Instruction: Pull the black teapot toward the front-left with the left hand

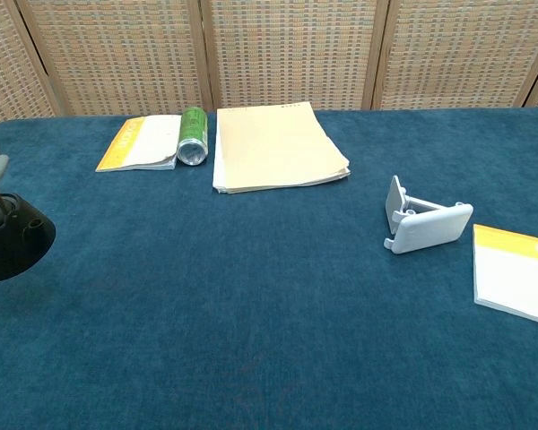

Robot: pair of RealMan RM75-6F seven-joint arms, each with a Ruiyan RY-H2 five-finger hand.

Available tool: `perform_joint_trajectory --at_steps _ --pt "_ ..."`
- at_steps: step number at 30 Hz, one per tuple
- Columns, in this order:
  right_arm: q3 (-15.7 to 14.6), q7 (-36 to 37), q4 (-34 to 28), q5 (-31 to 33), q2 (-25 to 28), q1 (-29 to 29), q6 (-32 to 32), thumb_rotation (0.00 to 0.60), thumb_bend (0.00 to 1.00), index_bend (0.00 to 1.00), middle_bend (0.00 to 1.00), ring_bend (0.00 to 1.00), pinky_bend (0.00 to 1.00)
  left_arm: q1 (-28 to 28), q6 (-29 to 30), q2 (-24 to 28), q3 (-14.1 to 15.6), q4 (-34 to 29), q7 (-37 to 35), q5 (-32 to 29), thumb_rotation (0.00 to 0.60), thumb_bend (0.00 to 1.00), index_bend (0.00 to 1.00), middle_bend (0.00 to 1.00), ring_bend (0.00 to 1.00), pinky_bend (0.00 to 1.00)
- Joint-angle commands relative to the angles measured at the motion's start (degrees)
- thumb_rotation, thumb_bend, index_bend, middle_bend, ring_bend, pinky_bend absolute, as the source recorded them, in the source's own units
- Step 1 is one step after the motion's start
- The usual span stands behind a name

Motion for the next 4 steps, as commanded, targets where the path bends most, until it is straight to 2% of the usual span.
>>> perform_joint_trajectory --at_steps 1,4 --pt "0.0 0.1 0.0 0.0 0.0 0.0 0.0 0.600 0.00 0.00 0.00 0.00 0.00 -1.1 0.5 -0.6 -1.6 1.3 -1.7 1.0 0.236 1.00 1.00 1.00 0.81 0.71" --pt "0.0 0.1 -0.1 0.0 0.1 0.0 0.1 0.600 0.00 0.00 0.00 0.00 0.00 -2.0 0.5 -1.0 -2.6 2.7 -3.6 2.2 0.237 1.00 1.00 1.00 0.81 0.71"
